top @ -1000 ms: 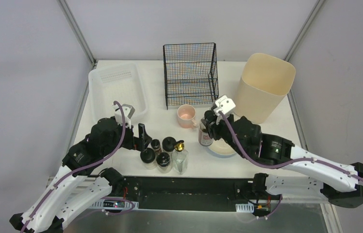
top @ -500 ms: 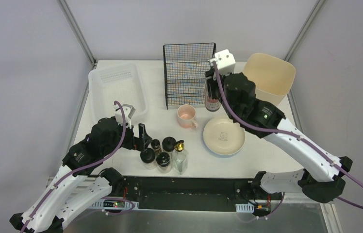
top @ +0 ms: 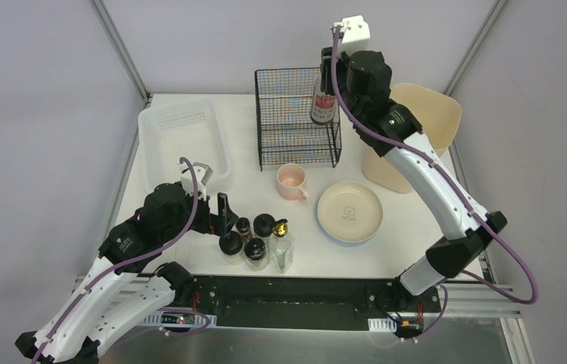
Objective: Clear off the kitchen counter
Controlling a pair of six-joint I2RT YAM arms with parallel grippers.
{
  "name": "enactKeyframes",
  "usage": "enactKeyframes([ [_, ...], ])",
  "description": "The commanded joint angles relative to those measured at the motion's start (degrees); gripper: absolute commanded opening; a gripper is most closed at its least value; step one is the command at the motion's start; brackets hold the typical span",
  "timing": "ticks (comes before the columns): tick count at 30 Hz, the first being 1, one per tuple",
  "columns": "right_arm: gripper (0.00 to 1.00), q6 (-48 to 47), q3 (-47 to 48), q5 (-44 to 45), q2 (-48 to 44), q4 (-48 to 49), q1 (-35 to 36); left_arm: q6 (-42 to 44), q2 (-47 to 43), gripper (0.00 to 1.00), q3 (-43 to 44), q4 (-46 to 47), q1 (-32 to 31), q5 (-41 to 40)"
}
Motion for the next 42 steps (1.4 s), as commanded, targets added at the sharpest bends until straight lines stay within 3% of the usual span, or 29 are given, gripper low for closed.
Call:
enactKeyframes([
  [1,0.00,-0.59,11.23,-2.01,4.83,13.90,-3.09,0.58,0.30,1.00,-0.23,0.78,0.58,1.72],
  [12,0.00,2.91,30.85,-5.24,21.62,16.89,-11.18,0.55,0.12,1.00,-0.36,0.87,1.02,2.68],
  [18,0.00,4.05,36.19,-5.86,28.09,17.17,-13.81,0.53,0.56,1.00,-0.37,0.89,1.44,3.11],
  [30,0.00,6.99,29.19,-6.90,28.19,19.43,-14.57,0.55,0.60,1.00,-0.25,0.79,2.52,3.51],
  [42,0.00,6.13,15.80,-7.20,19.48,25.42,-13.38,0.38,0.24,1.00,-0.39,0.80,2.70,4.05],
])
